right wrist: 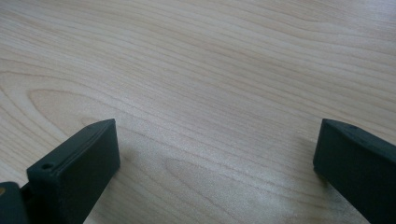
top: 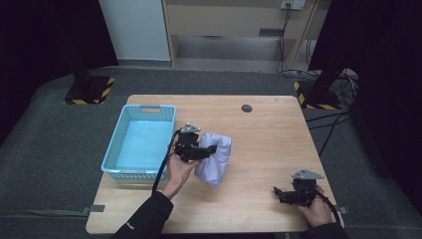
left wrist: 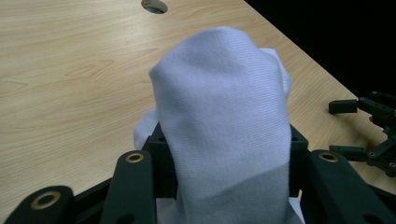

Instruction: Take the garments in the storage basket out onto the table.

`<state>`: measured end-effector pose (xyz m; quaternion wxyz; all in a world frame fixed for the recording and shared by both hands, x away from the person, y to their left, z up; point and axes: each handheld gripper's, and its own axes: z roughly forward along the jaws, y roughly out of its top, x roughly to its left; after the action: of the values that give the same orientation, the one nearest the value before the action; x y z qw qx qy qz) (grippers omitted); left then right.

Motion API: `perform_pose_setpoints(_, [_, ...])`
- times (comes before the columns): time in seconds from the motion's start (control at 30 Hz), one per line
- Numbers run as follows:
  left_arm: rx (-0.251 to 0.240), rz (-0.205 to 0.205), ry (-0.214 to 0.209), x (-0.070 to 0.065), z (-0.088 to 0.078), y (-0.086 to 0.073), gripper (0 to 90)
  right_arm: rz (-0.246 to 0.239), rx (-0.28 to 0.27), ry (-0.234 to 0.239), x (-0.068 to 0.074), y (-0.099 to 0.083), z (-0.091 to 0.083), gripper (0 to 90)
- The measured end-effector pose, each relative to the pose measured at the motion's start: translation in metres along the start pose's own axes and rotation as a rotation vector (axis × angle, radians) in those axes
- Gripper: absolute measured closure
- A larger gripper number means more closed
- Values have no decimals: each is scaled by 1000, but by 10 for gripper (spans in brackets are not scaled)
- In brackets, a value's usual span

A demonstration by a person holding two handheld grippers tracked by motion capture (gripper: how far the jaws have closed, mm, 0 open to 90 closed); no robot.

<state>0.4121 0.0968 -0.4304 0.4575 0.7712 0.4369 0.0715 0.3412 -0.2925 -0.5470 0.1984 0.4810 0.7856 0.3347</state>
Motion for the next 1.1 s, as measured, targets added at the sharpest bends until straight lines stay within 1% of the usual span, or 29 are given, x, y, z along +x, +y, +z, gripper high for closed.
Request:
perform_pose_setpoints(0.27, [10,-9,-5,-1,12,0,531,0,0,0,0,0,0,7])
perform_pose_setpoints(0.57, [29,0,-3,-2,21,-1,531,0,0,0,0,0,0,7])
perform_pose_setpoints(0.77, [51,-1,4,-2,30,-5,531,0,0,0,0,0,0,7])
perform_pose_setpoints(0.83, [67,1,9,-2,36,-7,531,0,0,0,0,0,0,7])
perform_pose_setpoints(1.1, [92,4,16,-2,49,-12,529,0,0,1,0,0,0,7])
